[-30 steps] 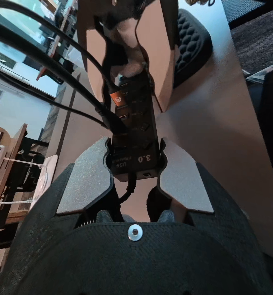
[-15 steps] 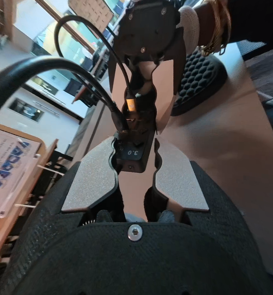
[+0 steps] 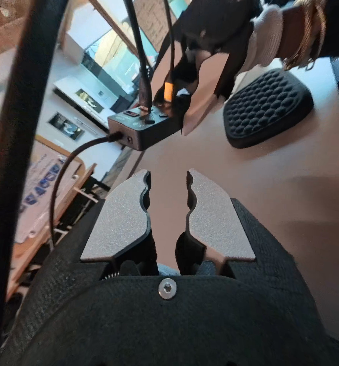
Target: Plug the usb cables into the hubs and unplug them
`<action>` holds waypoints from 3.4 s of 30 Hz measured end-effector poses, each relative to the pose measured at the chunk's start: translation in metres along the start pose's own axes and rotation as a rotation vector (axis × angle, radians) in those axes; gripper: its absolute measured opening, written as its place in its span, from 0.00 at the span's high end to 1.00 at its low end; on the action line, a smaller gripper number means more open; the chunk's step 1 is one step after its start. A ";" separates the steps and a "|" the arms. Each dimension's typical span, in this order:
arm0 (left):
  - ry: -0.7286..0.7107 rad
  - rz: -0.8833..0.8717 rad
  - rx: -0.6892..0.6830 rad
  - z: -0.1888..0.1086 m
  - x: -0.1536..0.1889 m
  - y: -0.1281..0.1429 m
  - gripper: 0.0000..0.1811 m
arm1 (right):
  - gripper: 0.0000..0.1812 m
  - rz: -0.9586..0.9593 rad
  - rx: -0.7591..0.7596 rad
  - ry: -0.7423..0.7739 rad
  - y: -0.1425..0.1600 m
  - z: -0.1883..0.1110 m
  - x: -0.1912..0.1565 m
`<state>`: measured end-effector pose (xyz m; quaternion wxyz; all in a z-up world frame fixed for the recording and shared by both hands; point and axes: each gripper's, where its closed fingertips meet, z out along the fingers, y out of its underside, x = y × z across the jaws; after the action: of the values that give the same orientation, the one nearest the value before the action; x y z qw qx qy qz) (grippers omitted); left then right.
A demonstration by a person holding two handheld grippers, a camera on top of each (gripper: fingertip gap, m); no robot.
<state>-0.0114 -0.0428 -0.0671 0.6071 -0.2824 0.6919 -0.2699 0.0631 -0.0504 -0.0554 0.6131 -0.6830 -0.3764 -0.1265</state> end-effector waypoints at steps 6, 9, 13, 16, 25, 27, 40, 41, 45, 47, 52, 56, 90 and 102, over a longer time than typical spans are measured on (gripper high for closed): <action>-0.157 0.099 -0.341 -0.034 -0.006 0.032 0.87 | 0.70 -0.035 0.037 0.002 -0.018 -0.003 -0.003; 0.125 0.066 -0.539 -0.067 0.026 0.058 0.89 | 0.70 -0.015 0.026 0.008 -0.016 -0.002 -0.002; 0.435 -0.220 -0.673 -0.108 0.064 0.069 0.86 | 0.70 0.194 0.154 -0.013 -0.024 -0.008 0.008; 0.339 -0.283 -0.484 -0.116 0.042 0.051 0.86 | 0.70 0.171 0.113 -0.009 -0.014 -0.009 0.010; -0.433 -0.325 -0.638 -0.198 -0.077 0.103 0.78 | 0.69 0.204 0.118 -0.048 -0.011 -0.005 0.005; -0.446 -0.319 -0.648 -0.193 -0.079 0.115 0.80 | 0.70 0.206 0.118 -0.052 -0.011 -0.006 0.005; -0.876 0.057 -0.322 -0.196 -0.148 0.018 0.98 | 0.70 0.222 0.135 -0.057 -0.013 -0.004 0.004; -0.843 0.065 -0.239 -0.185 -0.146 0.000 0.97 | 0.69 0.231 0.144 -0.049 -0.015 -0.006 0.007; -0.657 -0.015 -0.019 -0.136 -0.130 -0.039 0.97 | 0.70 0.286 0.194 0.004 -0.022 -0.023 0.025; -0.534 -0.105 0.028 -0.107 -0.120 -0.038 0.98 | 0.70 0.316 0.206 0.030 -0.024 -0.033 0.034; -0.255 -0.454 -0.305 -0.039 -0.088 0.048 0.67 | 0.70 0.464 0.122 0.011 -0.009 -0.032 0.038; -0.145 -0.523 0.137 -0.015 -0.063 -0.020 0.59 | 0.70 0.544 0.163 -0.087 -0.008 -0.019 0.024; 0.314 -0.778 0.307 -0.010 0.018 -0.037 0.69 | 0.87 0.597 0.370 -0.245 -0.095 -0.067 0.014; 0.450 -0.701 0.106 -0.005 0.029 -0.044 0.69 | 0.86 0.488 -0.029 -0.474 -0.060 -0.026 -0.058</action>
<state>-0.0166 -0.0943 -0.0545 0.3258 -0.4032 0.6545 -0.5504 -0.0090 -0.0974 -0.0424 0.5108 -0.7720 -0.3321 0.1810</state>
